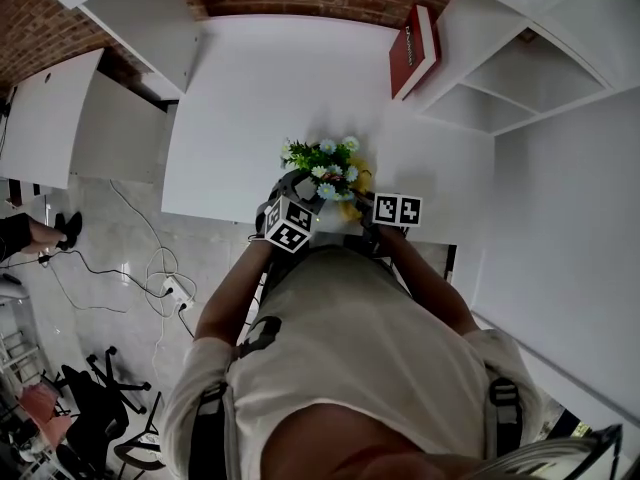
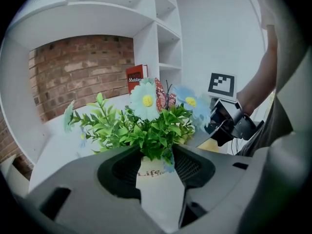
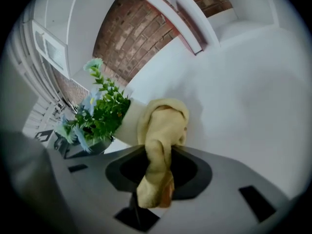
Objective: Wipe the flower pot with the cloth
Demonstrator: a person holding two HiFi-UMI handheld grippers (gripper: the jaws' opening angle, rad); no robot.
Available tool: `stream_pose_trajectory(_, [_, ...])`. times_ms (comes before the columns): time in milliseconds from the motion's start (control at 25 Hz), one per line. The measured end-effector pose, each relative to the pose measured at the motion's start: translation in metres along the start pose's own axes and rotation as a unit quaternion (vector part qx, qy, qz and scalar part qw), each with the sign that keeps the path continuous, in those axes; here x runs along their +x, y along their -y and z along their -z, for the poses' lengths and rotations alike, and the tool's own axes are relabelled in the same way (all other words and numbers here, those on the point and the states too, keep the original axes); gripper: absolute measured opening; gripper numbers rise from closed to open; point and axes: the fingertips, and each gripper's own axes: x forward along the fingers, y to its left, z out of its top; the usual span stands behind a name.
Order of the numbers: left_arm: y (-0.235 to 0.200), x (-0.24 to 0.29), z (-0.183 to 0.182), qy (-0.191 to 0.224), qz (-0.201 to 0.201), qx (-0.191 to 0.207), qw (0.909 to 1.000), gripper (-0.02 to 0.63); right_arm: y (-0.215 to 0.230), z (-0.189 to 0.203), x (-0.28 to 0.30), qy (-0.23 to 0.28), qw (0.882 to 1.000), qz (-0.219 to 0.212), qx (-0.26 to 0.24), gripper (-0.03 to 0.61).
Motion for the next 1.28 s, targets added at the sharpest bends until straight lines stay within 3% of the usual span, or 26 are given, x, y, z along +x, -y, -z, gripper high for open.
stream_pose_trajectory(200, [-0.012, -0.024, -0.024, 0.023, 0.049, -0.027, 0.9982, 0.278, -0.016, -0.017, -0.014, 0.023, 0.999, -0.043, 0.013, 0.127])
stream_pose_trajectory(400, [-0.018, -0.012, -0.005, -0.019, 0.073, 0.042, 0.9962, 0.287, -0.057, -0.048, -0.037, 0.082, 0.990, -0.116, 0.007, 0.127])
stream_pose_trajectory(520, [-0.016, -0.003, 0.002, -0.028, 0.066, 0.044, 0.9964, 0.287, -0.071, -0.051, -0.035, 0.084, 0.988, -0.129, -0.003, 0.127])
stream_pose_trajectory(720, [-0.004, 0.001, -0.001, -0.009, 0.036, -0.003, 0.9993, 0.287, -0.063, -0.043, -0.022, 0.079, 0.991, -0.111, 0.002, 0.130])
stream_pose_trajectory(1000, [0.013, 0.002, -0.005, 0.009, 0.030, -0.065, 0.9974, 0.286, -0.016, -0.028, -0.015, 0.094, 0.994, -0.036, 0.048, 0.131])
stream_pose_trajectory(1120, [0.021, -0.003, -0.007, 0.005, 0.056, -0.068, 0.9960, 0.287, 0.001, -0.012, -0.014, 0.073, 0.996, 0.000, 0.059, 0.126])
stream_pose_trajectory(1280, [0.003, -0.031, -0.017, 0.006, 0.058, -0.049, 0.9971, 0.287, -0.004, -0.006, -0.017, 0.070, 0.995, -0.015, 0.069, 0.124])
